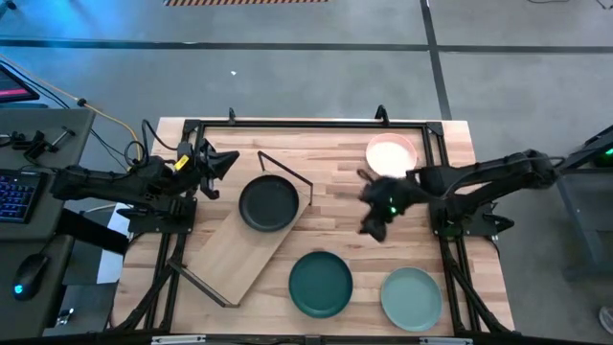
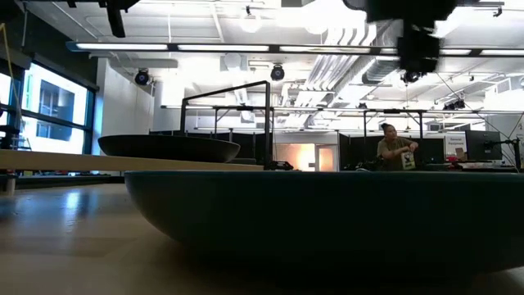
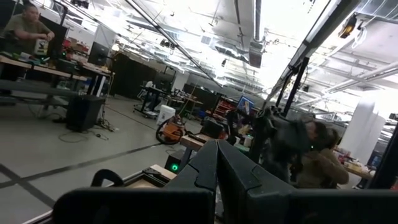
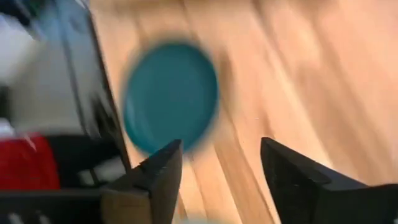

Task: Place and stack plates onto a shelf
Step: Put the light blue plate on the shelf, then stack the white plate on the light blue plate on the shelf

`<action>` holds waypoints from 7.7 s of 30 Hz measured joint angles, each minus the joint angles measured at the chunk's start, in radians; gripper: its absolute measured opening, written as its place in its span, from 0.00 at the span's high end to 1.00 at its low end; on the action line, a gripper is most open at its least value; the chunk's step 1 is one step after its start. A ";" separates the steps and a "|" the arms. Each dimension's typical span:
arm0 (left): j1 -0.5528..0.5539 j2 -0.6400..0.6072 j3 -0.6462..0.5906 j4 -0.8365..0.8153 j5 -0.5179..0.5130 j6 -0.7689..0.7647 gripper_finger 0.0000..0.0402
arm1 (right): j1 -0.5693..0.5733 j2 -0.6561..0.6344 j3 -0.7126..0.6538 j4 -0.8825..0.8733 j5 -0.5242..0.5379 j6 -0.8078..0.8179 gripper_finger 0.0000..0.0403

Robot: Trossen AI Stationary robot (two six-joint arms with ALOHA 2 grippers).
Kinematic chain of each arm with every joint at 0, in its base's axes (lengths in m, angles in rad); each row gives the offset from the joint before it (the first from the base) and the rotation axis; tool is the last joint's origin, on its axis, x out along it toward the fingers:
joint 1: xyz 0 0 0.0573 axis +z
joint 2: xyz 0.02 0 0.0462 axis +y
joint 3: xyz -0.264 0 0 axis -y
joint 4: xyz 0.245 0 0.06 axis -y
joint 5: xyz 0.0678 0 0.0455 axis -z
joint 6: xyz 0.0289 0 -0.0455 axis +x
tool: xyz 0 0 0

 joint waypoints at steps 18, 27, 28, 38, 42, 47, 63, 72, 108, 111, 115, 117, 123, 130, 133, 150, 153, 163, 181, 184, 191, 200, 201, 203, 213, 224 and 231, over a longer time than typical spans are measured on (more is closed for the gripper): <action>0.000 0.000 0.000 -0.011 -0.026 0.000 1.00 | 0.497 0.001 -0.265 -0.084 0.083 0.431 0.45; -0.002 0.000 0.000 -0.011 -0.049 0.000 1.00 | 0.552 0.113 -0.271 0.003 0.105 0.344 0.45; -0.002 0.000 0.000 -0.013 -0.046 0.000 1.00 | 0.552 0.135 -0.271 0.007 0.096 0.325 0.45; -0.002 0.000 0.000 -0.022 -0.045 0.000 1.00 | 0.551 0.302 -0.265 0.017 0.094 0.236 0.47; -0.002 0.000 0.000 -0.022 -0.056 0.001 1.00 | 0.553 0.313 -0.265 0.006 0.110 0.246 0.61; -0.002 0.000 0.000 -0.023 -0.077 0.001 1.00 | 0.553 0.314 -0.266 -0.030 0.119 0.261 0.93; -0.002 0.000 0.000 -0.020 -0.122 0.001 1.00 | 0.546 0.038 -0.273 -0.122 0.111 0.383 1.00; -0.002 0.000 0.000 -0.012 -0.106 0.000 1.00 | 0.469 -0.198 -0.271 -0.005 0.147 0.456 1.00; -0.002 0.000 0.000 0.033 -0.075 -0.053 1.00 | 0.041 0.897 0.584 0.539 0.267 0.348 1.00; -0.002 0.000 0.000 0.032 -0.075 -0.053 1.00 | 0.045 0.946 0.651 0.522 0.265 0.348 1.00; -0.002 0.000 0.000 0.032 -0.074 -0.053 1.00 | 0.045 0.985 0.695 0.520 0.260 0.375 1.00; -0.002 0.000 0.000 0.031 -0.074 -0.053 1.00 | 0.045 0.995 0.700 0.518 0.261 0.377 1.00; -0.002 0.000 0.000 0.031 -0.073 -0.053 1.00 | 0.045 0.998 0.698 0.519 0.287 0.403 1.00; -0.002 0.000 0.000 0.031 -0.073 -0.054 1.00 | 0.045 1.000 0.698 0.527 0.305 0.471 1.00; -0.002 0.000 0.000 0.031 -0.073 -0.053 1.00 | 0.047 1.002 0.697 0.528 0.308 0.482 1.00; -0.002 0.000 0.000 0.030 -0.074 -0.053 1.00 | 0.051 1.036 0.696 0.549 0.328 0.508 1.00; -0.002 0.000 0.000 0.031 -0.074 -0.053 1.00 | 0.051 1.036 0.696 0.551 0.342 0.506 1.00; -0.002 0.000 0.000 0.031 -0.074 -0.053 1.00 | 0.049 1.037 0.696 0.595 0.330 0.419 0.96; -0.002 0.000 0.000 0.030 -0.074 -0.052 1.00 | -0.025 0.985 0.696 0.573 0.168 0.156 0.55; -0.002 0.000 0.000 0.030 -0.074 -0.052 1.00 | -0.018 0.926 0.696 0.506 0.162 0.039 0.55; -0.002 0.000 0.000 0.029 -0.074 -0.052 1.00 | 0.055 0.778 0.694 0.190 0.200 -0.174 0.55; -0.002 0.000 0.000 0.021 -0.068 -0.051 1.00 | 0.186 0.452 0.225 0.239 0.347 0.062 0.55; -0.002 0.000 0.000 0.018 -0.058 -0.051 1.00 | 0.204 0.408 0.158 0.295 0.365 0.114 0.55; -0.002 0.000 0.000 0.010 -0.030 -0.051 1.00 | 0.243 0.324 0.039 0.415 0.409 0.218 0.55; -0.002 0.001 0.000 -0.027 -0.016 -0.051 1.00 | 0.334 0.141 -0.200 0.780 0.665 0.303 0.55; -0.002 0.001 0.000 -0.026 -0.018 -0.051 1.00 | 0.238 0.115 -0.039 0.603 0.733 0.141 0.55; -0.002 0.001 0.000 -0.026 -0.020 -0.051 1.00 | 0.080 0.007 0.104 0.000 0.878 0.241 0.55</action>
